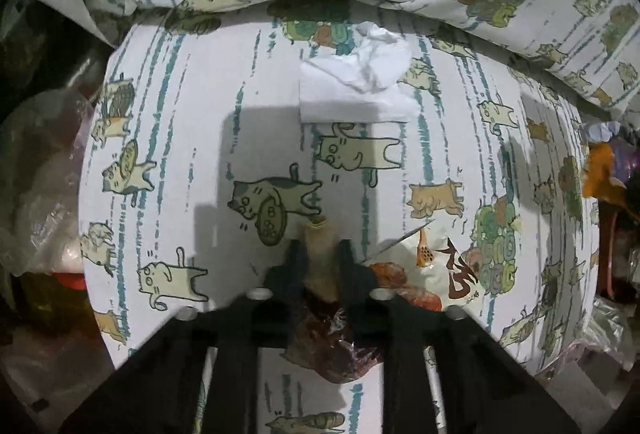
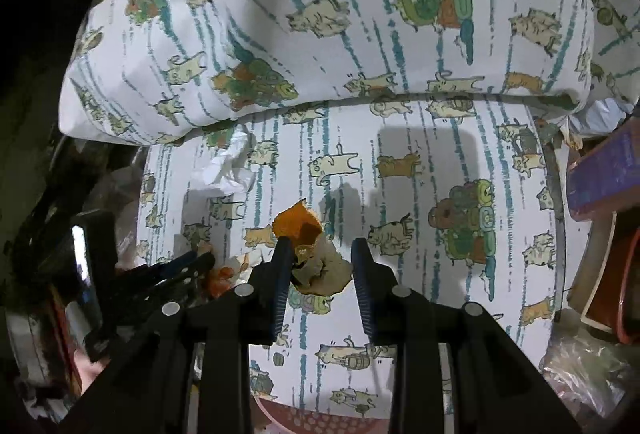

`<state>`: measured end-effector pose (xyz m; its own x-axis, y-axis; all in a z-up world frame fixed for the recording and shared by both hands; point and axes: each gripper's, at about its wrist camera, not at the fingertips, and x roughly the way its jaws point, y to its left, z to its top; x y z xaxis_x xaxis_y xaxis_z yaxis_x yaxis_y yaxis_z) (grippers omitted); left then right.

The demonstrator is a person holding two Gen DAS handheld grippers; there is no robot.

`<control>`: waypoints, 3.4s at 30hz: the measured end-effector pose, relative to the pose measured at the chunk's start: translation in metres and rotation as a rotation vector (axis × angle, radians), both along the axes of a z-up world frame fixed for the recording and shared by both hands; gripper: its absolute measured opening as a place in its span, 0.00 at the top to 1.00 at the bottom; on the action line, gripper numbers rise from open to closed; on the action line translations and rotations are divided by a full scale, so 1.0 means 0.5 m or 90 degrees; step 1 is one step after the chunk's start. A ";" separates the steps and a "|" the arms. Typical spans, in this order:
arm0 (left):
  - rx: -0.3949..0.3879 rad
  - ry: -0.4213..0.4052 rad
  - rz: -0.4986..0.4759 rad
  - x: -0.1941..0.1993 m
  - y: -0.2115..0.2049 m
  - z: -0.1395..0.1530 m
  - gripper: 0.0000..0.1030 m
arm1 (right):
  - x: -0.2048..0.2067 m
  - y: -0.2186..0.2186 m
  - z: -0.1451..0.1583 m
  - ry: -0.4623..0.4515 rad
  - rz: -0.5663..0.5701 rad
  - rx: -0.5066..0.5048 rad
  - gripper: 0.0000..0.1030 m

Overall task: Collect trash
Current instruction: 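Grasp a small wrapper with the left tool while the right tool grasps an orange wrapper, then lift both held wrappers off the stool, then lower both wrappers into the pink basket and open both tools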

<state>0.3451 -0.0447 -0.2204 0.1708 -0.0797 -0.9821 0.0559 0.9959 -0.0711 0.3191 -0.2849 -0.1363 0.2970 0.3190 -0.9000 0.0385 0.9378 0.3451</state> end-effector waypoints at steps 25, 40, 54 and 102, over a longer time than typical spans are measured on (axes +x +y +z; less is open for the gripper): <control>-0.011 -0.545 0.048 -0.206 0.054 0.456 0.86 | -0.129 0.061 0.189 -0.287 0.073 -0.033 0.72; -0.051 -0.666 0.049 -0.449 0.111 0.616 0.86 | -0.325 0.085 0.314 -0.408 0.094 -0.043 0.72; -0.123 -0.660 0.017 -0.712 0.091 0.734 0.86 | -0.618 0.083 0.434 -0.506 0.088 0.022 0.72; -0.123 -0.123 0.018 -0.536 0.014 0.161 0.86 | -0.468 0.098 -0.107 0.013 0.091 0.011 0.71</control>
<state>0.0770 -0.0379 -0.1399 0.3579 -0.2547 -0.8983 0.0584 0.9663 -0.2507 0.0853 -0.2361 -0.1900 0.2294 0.3717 -0.8996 -0.0882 0.9283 0.3611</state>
